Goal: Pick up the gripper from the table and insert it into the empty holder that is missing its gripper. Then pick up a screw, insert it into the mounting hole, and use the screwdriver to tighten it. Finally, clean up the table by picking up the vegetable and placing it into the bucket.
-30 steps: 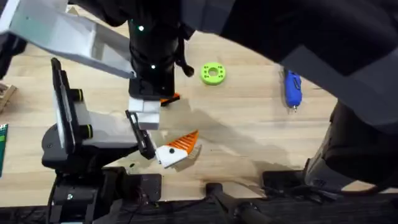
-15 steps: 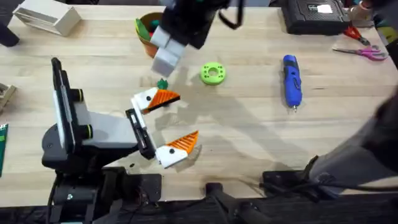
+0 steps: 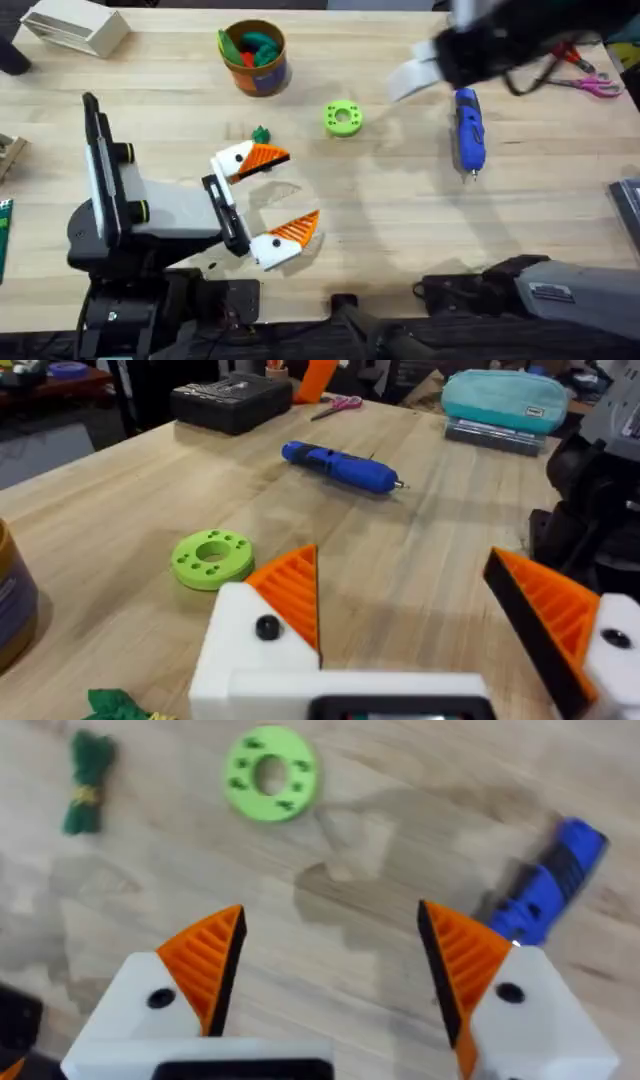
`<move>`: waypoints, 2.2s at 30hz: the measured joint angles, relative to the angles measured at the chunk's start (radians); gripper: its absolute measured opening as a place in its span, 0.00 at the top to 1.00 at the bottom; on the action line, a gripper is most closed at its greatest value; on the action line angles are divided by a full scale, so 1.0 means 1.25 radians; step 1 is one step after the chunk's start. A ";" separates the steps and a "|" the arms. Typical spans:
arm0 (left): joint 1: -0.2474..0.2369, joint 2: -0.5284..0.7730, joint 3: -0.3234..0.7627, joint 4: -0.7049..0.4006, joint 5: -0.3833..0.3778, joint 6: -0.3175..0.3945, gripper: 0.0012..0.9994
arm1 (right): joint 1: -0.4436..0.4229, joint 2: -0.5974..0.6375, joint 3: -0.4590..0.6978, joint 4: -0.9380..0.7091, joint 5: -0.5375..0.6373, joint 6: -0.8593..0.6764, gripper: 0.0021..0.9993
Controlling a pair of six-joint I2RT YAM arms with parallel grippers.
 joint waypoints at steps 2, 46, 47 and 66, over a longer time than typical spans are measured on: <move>0.000 0.000 0.000 0.000 0.000 0.000 0.01 | -0.066 -0.035 -0.029 0.003 0.000 0.017 0.01; 0.000 0.000 0.000 0.000 0.000 0.003 0.99 | -0.317 -0.039 -0.073 -0.011 0.042 0.079 0.01; 0.000 0.000 0.000 0.000 0.000 0.003 0.99 | -0.326 -0.029 -0.076 -0.001 0.045 0.079 0.01; 0.000 0.000 0.000 0.000 0.000 0.003 0.99 | -0.361 0.245 -0.093 0.152 0.074 -0.025 0.01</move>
